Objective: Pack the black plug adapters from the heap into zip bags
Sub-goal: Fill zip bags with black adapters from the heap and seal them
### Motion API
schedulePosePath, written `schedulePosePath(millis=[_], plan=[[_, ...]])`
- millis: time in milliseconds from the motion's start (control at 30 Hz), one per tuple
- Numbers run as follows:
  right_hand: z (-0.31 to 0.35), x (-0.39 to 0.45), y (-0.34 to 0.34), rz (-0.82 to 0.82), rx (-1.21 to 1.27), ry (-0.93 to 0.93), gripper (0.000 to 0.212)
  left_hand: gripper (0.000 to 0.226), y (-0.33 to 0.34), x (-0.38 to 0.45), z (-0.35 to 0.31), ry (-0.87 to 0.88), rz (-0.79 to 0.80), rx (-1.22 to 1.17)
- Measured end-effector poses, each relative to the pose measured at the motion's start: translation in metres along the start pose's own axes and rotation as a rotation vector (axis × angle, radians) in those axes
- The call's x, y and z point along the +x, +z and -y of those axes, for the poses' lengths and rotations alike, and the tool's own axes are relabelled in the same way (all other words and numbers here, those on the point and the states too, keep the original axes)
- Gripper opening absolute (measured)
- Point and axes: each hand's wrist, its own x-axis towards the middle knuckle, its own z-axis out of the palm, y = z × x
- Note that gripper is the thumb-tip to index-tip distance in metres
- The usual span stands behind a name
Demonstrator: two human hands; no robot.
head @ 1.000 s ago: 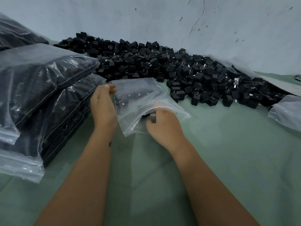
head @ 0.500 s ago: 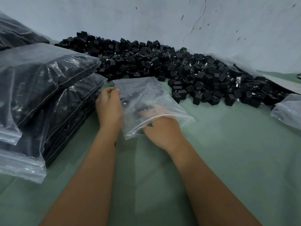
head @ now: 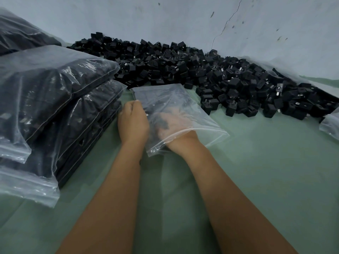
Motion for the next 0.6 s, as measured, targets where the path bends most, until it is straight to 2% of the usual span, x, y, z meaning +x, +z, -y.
schedulePosePath(millis=[133, 267, 433, 500, 600], plan=[[-0.006, -0.003, 0.0, -0.031, 0.07, -0.037, 0.021, 0.032, 0.0, 0.0, 0.001, 0.027, 0.008, 0.005], [-0.003, -0.001, 0.004, -0.002, 0.039, -0.055, 0.019, 0.036, -0.001, 0.001, 0.003, 0.041, 0.092, 0.043], [-0.003, -0.001, 0.011, -0.065, -0.029, -0.123, 0.014, 0.03, 0.001, -0.004, 0.01, 0.197, 0.119, 0.206], [-0.004, 0.0, 0.014, -0.049, -0.05, -0.121, 0.012, 0.03, 0.001, -0.005, 0.01, 0.198, 0.125, 0.199], [-0.006, 0.001, 0.017, -0.037, -0.061, -0.109, 0.021, 0.031, -0.001, -0.002, 0.01, 0.161, 0.142, 0.141]])
